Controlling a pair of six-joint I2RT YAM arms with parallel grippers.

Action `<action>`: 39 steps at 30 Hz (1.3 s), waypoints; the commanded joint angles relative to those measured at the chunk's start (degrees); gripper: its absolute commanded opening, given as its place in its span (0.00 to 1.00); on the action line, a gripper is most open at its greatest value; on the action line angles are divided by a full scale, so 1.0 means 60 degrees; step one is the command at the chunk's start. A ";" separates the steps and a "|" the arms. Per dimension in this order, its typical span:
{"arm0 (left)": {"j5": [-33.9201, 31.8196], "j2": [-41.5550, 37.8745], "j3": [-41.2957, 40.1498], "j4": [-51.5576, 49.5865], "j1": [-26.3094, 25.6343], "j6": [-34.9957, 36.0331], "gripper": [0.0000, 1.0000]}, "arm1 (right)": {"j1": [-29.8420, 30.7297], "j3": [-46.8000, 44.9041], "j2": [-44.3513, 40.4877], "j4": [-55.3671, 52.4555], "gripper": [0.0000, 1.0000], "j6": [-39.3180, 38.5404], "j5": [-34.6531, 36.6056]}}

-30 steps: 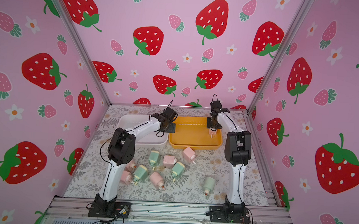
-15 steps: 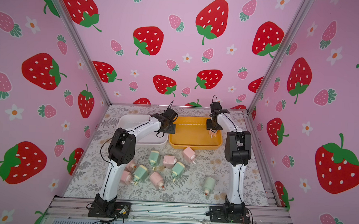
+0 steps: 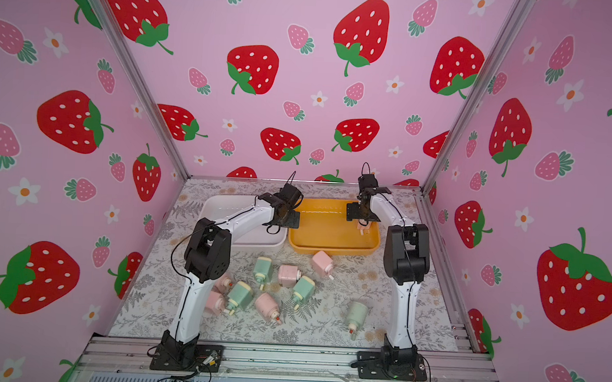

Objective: Place the pencil sharpeners by color into the storage box
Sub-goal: Place the pencil sharpener in the storage box, then pick up the pencil sharpener from the center of the board.

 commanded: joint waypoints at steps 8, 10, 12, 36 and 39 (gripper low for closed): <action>0.0378 -0.0191 0.0409 -0.0059 -0.0080 -0.0131 1.00 | -0.0042 -0.0976 -0.2088 0.0505 1.00 0.0123 -0.0279; 0.0230 -0.0241 0.0399 -0.0064 -0.0076 -0.0124 1.00 | -0.0042 -0.1157 -0.2426 0.0493 1.00 0.0371 -0.0037; 0.0079 -0.0267 0.0387 -0.0094 -0.0065 -0.0083 1.00 | -0.0042 -0.1270 -0.2786 0.0402 1.00 0.0483 0.0321; -0.0642 -0.0315 0.0138 -0.0346 0.0111 0.0063 1.00 | -0.0057 -0.8059 -0.9192 0.5087 1.00 0.1680 -0.2622; -0.0509 -0.0353 0.0129 -0.0268 0.0141 0.0197 1.00 | -0.0030 -0.8299 -0.9272 0.4845 1.00 0.1701 -0.2793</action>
